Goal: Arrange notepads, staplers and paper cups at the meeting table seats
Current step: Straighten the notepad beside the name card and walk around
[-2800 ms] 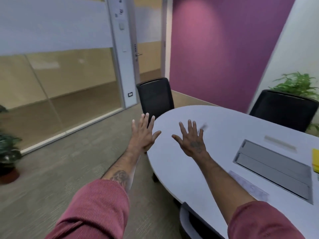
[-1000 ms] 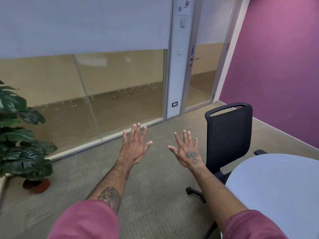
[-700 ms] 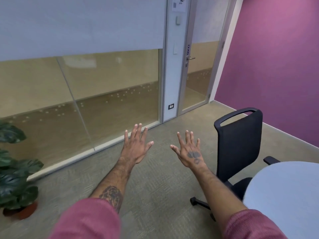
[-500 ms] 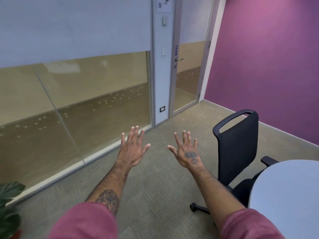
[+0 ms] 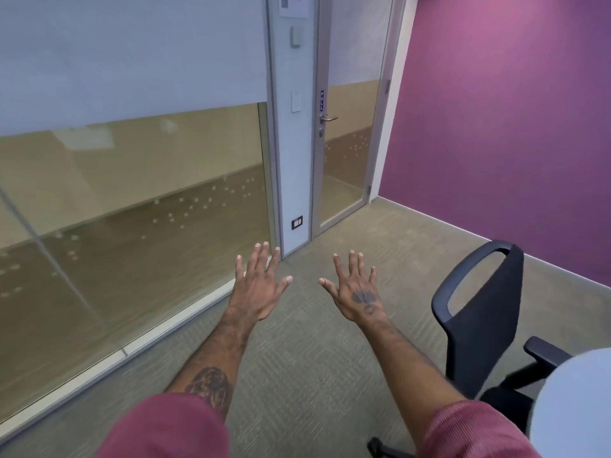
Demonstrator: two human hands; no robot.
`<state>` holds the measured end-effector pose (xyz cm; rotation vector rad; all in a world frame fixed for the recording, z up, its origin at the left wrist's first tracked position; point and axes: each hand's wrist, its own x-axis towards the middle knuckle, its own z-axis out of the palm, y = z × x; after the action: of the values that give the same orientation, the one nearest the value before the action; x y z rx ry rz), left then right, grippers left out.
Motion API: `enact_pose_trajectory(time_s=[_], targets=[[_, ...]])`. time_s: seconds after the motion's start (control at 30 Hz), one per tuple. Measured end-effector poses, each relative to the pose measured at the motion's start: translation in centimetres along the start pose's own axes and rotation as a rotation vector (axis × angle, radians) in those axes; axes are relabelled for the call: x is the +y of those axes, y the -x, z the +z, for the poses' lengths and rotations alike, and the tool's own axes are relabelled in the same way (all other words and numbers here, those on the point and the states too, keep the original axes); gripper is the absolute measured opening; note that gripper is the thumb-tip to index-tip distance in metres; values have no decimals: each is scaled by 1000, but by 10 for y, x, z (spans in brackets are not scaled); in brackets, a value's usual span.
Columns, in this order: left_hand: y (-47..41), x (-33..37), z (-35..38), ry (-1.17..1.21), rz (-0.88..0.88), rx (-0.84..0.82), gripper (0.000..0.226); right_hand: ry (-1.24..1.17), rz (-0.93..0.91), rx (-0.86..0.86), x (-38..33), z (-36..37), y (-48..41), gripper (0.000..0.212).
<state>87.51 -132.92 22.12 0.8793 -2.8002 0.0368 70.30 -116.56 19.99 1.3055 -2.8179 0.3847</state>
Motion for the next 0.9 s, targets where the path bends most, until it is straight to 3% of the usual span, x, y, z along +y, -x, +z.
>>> enact_pose_trajectory(time_s=[0.43,0.9], targets=[[-170,19,28,28,95,-8,75,17,76,-12,60,2,-140,82],[-408,37,75,99,327,-6,74,52,322,54,126,5,-312,83]])
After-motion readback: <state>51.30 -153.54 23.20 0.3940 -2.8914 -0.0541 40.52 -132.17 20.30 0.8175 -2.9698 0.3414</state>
